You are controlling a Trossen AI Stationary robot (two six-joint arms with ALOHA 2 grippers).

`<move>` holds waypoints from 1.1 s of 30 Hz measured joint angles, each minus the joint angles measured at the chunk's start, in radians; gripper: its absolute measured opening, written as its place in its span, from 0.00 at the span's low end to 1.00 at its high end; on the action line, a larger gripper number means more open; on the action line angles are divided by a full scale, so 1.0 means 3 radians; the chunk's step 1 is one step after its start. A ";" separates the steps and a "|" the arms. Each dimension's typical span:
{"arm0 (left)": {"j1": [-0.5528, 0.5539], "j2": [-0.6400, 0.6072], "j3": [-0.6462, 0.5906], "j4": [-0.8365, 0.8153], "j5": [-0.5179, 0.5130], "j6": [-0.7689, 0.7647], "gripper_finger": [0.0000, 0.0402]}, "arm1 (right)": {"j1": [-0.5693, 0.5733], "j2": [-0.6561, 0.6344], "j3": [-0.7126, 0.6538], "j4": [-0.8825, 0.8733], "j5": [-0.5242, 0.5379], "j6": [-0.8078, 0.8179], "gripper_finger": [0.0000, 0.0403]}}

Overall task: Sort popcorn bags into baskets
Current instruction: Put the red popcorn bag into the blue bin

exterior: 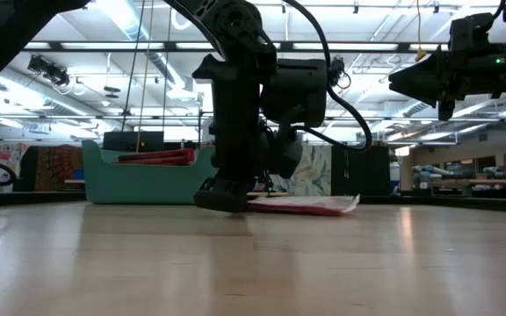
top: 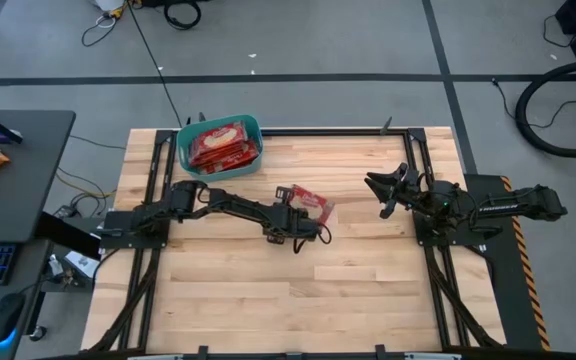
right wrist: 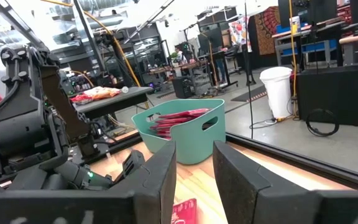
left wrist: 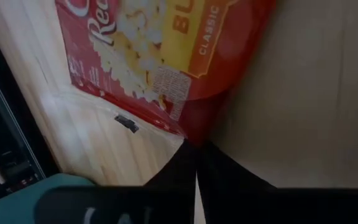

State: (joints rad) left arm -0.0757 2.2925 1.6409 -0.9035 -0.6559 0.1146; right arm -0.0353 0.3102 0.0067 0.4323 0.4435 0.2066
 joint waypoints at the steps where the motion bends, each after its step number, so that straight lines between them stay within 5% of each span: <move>1: 0.0002 0.0000 0.0000 0.0002 0.0001 -0.0003 0.02 | 0.0000 0.0000 0.0000 -0.0001 0.0000 0.0000 0.27; 19: 0.0004 -0.0831 -0.0008 -0.0292 -0.0579 -0.0239 0.00 | 0.0000 0.0000 0.0000 0.0000 0.0001 0.0000 0.27; 33: 0.0231 -0.1435 -0.0001 -0.1345 -0.1232 -0.1044 0.00 | 0.0000 0.0007 0.0000 0.0001 0.0001 0.0001 0.27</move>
State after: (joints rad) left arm -0.0065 1.8621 1.6405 -1.3070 -1.0255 -0.1986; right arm -0.0353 0.3122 0.0067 0.4327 0.4438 0.2067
